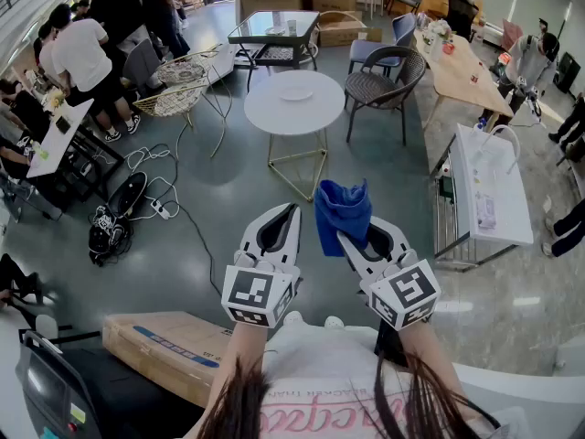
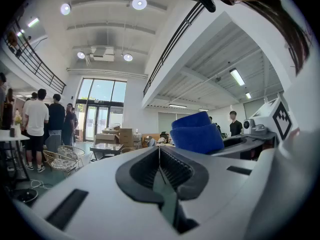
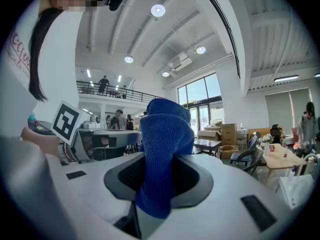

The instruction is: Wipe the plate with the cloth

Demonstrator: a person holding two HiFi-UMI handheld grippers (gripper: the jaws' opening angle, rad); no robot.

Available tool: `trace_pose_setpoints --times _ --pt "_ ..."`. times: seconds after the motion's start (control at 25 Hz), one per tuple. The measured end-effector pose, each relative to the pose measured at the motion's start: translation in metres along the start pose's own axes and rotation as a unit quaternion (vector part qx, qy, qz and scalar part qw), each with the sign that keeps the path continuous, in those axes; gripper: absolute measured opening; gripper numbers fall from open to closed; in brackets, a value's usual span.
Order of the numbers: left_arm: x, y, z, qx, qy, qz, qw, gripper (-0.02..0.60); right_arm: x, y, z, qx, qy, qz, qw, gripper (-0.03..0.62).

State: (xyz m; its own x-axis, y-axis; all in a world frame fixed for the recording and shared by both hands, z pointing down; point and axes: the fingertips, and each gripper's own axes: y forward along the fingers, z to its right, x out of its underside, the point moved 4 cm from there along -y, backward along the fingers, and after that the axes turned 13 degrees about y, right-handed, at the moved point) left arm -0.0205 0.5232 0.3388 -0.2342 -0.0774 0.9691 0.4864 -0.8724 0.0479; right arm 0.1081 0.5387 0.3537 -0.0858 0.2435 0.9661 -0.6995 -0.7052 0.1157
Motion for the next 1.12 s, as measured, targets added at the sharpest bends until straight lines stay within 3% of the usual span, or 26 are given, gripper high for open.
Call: trace_pose_setpoints --times 0.68,1.12 --pt "0.012 0.036 0.020 0.003 -0.026 -0.004 0.9997 0.008 0.007 -0.015 0.049 0.011 0.023 -0.011 1.000 0.133" --pt "0.022 0.096 -0.025 0.003 -0.027 -0.001 0.9996 0.011 0.003 0.045 0.094 -0.005 0.044 -0.029 0.999 0.133"
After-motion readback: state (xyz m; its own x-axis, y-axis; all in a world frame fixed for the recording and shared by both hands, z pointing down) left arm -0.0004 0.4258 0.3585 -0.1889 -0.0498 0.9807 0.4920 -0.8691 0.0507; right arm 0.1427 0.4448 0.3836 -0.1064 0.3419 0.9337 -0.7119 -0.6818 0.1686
